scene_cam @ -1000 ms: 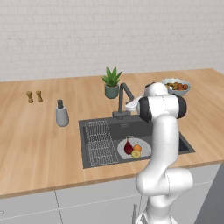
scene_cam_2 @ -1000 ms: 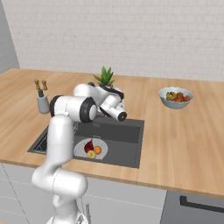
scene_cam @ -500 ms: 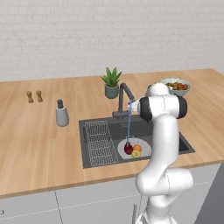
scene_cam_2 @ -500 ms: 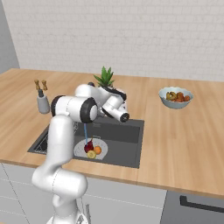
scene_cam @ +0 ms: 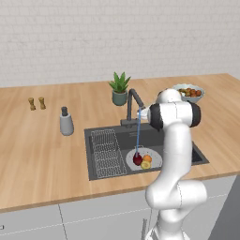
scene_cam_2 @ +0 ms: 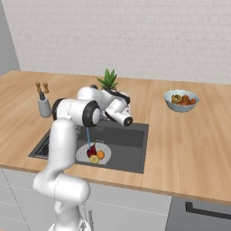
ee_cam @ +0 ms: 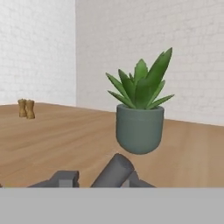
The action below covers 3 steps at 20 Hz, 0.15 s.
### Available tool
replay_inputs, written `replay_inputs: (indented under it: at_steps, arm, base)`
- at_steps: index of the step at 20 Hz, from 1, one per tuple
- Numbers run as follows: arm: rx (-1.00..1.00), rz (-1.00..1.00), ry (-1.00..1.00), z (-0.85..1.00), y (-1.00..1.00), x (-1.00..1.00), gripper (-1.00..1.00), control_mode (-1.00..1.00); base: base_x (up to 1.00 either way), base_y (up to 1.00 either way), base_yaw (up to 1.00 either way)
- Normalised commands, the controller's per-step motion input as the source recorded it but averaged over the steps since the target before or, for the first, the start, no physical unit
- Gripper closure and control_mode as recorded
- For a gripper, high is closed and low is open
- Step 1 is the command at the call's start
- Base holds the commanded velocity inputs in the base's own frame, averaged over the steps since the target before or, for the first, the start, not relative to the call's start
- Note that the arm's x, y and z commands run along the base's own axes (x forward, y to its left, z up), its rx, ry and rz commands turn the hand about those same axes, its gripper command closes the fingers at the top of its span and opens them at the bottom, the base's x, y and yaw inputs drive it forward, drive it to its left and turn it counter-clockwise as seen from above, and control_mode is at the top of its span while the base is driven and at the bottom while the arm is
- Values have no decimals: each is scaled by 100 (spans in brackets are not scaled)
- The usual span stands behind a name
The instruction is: Put the colander in the sink, put the tangerine, pear, kiwi in the colander, and turn on the sink faucet and pour water over the colander.
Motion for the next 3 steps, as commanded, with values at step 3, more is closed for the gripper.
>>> replay_inputs:
  at_steps: [3]
  arm:
    - [-1,-2,0,0,0,-1,100,-100]
  base:
    - [0,0,0]
